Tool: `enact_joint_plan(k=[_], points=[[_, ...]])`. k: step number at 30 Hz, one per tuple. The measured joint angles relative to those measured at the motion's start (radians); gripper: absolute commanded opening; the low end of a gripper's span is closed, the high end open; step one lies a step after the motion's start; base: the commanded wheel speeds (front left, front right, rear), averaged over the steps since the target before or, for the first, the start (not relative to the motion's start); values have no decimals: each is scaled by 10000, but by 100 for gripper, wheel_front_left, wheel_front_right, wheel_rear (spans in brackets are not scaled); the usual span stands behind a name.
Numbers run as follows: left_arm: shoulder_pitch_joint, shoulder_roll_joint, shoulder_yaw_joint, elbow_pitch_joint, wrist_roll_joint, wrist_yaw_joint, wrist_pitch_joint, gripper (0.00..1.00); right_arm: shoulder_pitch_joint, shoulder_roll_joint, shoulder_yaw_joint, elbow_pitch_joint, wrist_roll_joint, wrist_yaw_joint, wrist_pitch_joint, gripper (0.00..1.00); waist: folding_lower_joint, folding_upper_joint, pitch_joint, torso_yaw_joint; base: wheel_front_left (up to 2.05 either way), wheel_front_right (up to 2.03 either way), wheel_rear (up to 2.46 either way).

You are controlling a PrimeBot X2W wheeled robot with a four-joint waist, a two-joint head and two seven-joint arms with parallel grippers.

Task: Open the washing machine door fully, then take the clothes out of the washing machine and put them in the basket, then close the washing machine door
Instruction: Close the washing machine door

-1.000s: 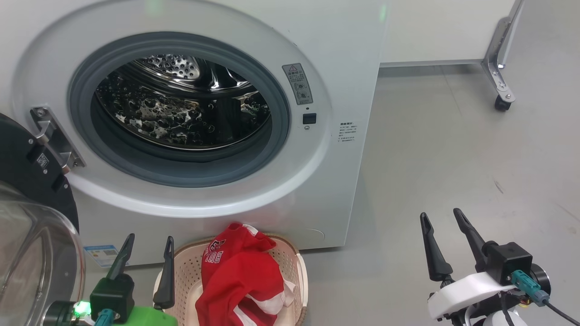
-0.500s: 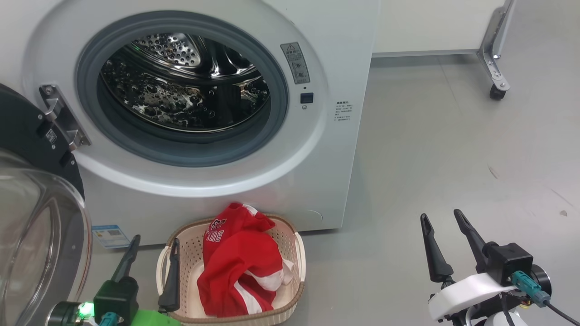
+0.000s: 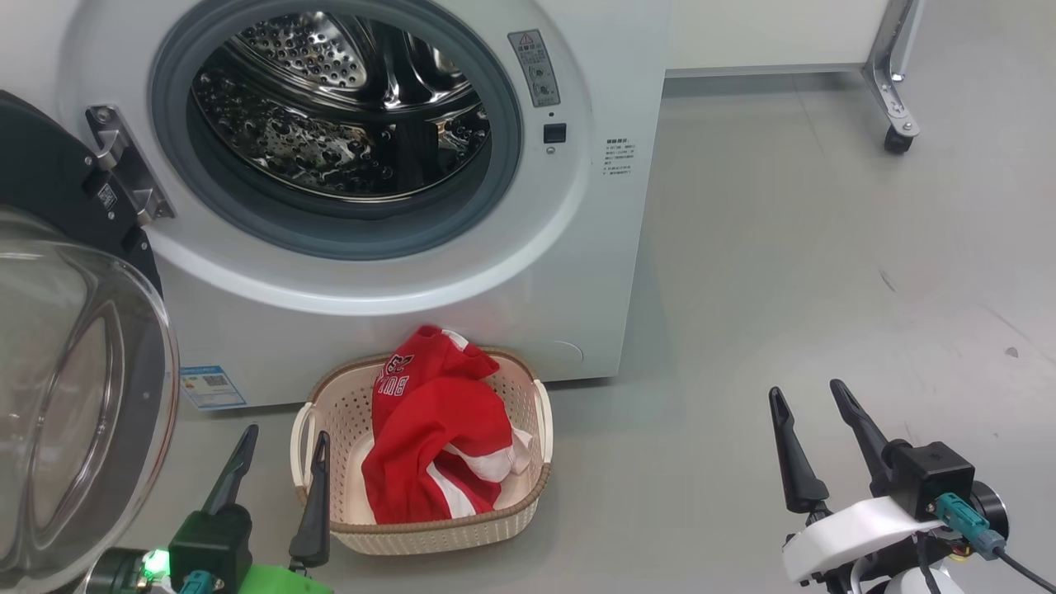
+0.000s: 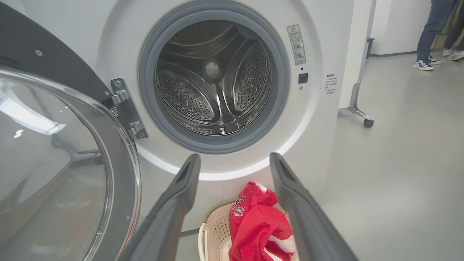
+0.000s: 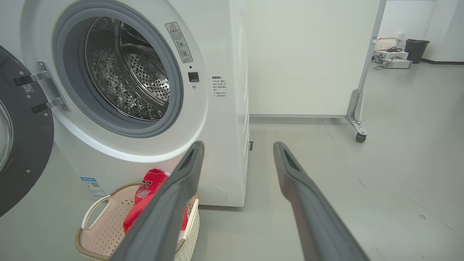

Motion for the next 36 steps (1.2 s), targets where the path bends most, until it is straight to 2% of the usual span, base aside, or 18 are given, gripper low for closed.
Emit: enact_joint_plan(k=[13, 36], points=[[34, 12, -2, -140, -2, 0, 17, 100, 0, -36, -35, -8, 25, -15, 31, 100, 0, 0, 21, 40, -42, 42, 0], [76, 46, -38, -211, -2, 0, 192, 100, 88, -119, -221, -117, 27, -105, 31, 100, 0, 0, 18, 284, -2, 2, 0]])
